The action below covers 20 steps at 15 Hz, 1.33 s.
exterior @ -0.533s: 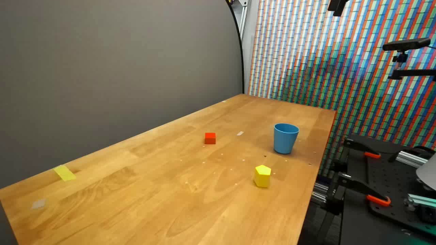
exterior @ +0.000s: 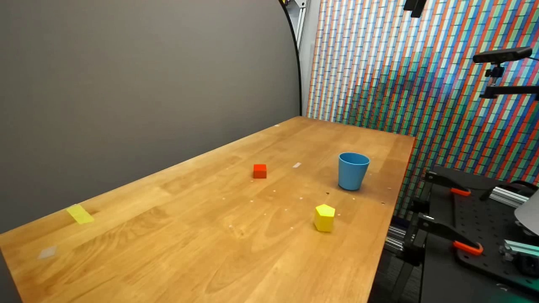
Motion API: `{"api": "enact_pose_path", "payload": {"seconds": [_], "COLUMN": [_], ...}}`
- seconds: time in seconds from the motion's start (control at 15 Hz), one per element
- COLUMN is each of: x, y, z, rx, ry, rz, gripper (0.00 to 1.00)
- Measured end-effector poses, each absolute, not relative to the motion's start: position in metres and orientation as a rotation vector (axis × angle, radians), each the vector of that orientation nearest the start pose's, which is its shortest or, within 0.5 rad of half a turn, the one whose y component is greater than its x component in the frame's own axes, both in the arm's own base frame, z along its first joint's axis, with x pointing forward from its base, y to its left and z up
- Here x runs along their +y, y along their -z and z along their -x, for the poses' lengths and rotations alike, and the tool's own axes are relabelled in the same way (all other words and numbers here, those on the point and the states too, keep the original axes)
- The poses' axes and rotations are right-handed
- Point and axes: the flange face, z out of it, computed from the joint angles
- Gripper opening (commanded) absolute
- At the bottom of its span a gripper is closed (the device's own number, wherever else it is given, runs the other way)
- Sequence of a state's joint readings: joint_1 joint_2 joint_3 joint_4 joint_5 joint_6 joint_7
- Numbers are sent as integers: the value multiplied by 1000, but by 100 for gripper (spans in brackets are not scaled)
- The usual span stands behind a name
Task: Put the yellow block in the blue cup
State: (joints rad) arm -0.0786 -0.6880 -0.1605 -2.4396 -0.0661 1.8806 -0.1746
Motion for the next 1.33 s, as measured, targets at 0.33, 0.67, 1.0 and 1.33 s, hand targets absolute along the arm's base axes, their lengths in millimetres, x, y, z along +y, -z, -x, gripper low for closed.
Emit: {"api": "enact_pose_path", "payload": {"seconds": [0.33,0.67,1.0,1.33], "x": [-31,36,80,104], "y": [-523,-460,-384,-337], "z": [-417,-494,-563,-573], "rx": [-162,-339,-440,-537], "ry": [98,-149,-313,-368], "rz": [3127,3080,2931,2879], "gripper": [100,100,100,100]}}
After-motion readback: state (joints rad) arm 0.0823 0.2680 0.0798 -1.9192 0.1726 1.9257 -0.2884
